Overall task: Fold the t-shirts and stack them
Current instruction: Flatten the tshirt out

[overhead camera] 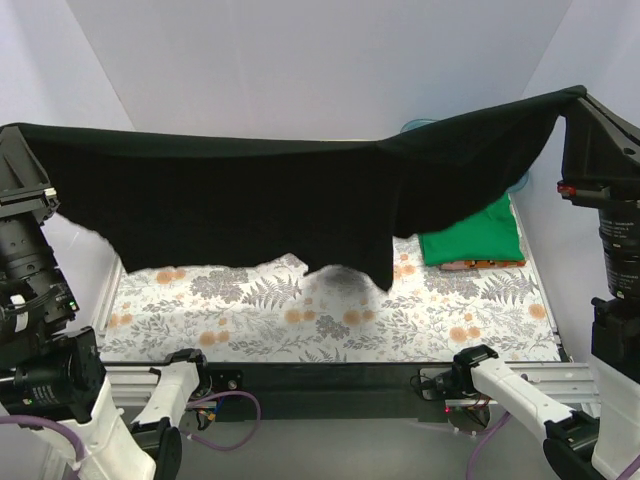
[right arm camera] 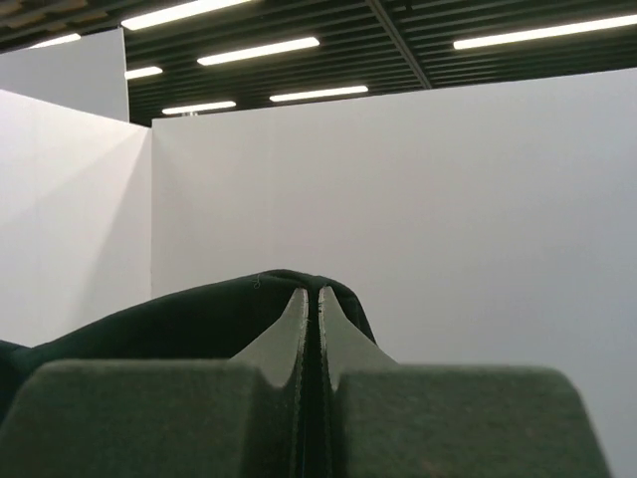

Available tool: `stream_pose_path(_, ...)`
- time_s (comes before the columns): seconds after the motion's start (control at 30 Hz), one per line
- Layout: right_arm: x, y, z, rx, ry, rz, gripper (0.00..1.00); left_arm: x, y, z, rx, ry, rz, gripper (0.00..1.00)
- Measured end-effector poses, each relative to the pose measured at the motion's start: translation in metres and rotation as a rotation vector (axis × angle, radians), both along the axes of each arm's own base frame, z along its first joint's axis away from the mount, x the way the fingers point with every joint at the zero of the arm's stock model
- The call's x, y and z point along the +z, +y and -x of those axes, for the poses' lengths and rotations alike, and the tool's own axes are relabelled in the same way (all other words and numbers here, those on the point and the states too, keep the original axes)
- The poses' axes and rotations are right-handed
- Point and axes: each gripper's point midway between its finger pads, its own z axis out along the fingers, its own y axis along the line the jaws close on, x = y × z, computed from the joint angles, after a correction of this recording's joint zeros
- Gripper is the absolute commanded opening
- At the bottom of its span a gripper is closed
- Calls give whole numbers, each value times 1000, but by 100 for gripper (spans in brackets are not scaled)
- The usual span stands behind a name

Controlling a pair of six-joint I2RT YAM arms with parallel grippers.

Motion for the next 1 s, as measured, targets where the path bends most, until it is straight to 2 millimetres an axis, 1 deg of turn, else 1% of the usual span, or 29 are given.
stream_pose_path(0.07,6,-4,9,-1,-13,-9,1,4,-1,8,3,-9,-3,0)
stream_pose_path(0.13,5,-4,4,-9,9,-7,1,1,0,5,5,11,-2,0)
stream_pose_path(0.17,4,-3,-1,-13,22,-4,1,-2,1,0,6,28,0,0)
stream_pose_path(0.23,0,3,-21,-25,61,9,1,-8,3,-14,8,61,4,0)
stream_pose_path(0.3,-9,10,-49,-47,111,25,1,-18,7,-36,12,107,8,0)
stream_pose_path(0.33,-15,15,-68,-60,144,34,1,-25,9,-47,14,130,11,0)
stream_pose_path(0.37,-23,20,-88,-77,179,44,1,-34,12,-63,17,159,14,0)
stream_pose_path(0.43,-41,32,-131,-112,248,75,1,-55,18,-103,19,237,21,0)
stream_pose_path(0.47,-54,39,-156,-134,287,101,1,-64,21,-122,19,275,23,0)
stream_pose_path(0.53,-71,54,-205,-169,343,148,1,-85,28,-177,13,368,21,0)
stream_pose_path(0.57,-73,62,-230,-182,351,162,1,-93,31,-206,2,410,17,0)
stream_pose_path(0.6,-79,72,-259,-197,367,178,1,-97,33,-229,-7,444,13,0)
stream_pose_path(0.63,-82,78,-278,-208,371,185,1,-102,35,-261,-21,472,5,0)
stream_pose_path(0.67,-86,89,-310,-222,376,201,1,-108,36,-291,-39,497,-5,0)
stream_pose_path(0.7,-88,92,-321,-226,374,203,1,-118,38,-316,-54,521,-12,0)
stream_pose_path(0.73,-92,97,-337,-233,376,205,1,-132,38,-337,-68,562,-14,0)
stream_pose_path(0.77,-93,101,-348,-235,368,202,1,-144,38,-353,-86,593,-19,0)
stream_pose_path(0.8,-95,103,-353,-235,365,197,1,-151,37,-365,-102,603,-26,0)
stream_pose_path(0.83,-96,104,-354,-232,368,192,1,-160,35,-370,-115,622,-28,0)
stream_pose_path(0.87,-96,104,-354,-227,361,180,1,-164,34,-370,-125,631,-31,0)
stream_pose_path(0.93,-89,101,-341,-211,337,153,1,-158,29,-361,-139,614,-44,0)
stream_pose_path(1.0,-79,94,-323,-205,310,131,1,-137,26,-343,-137,566,-66,0)
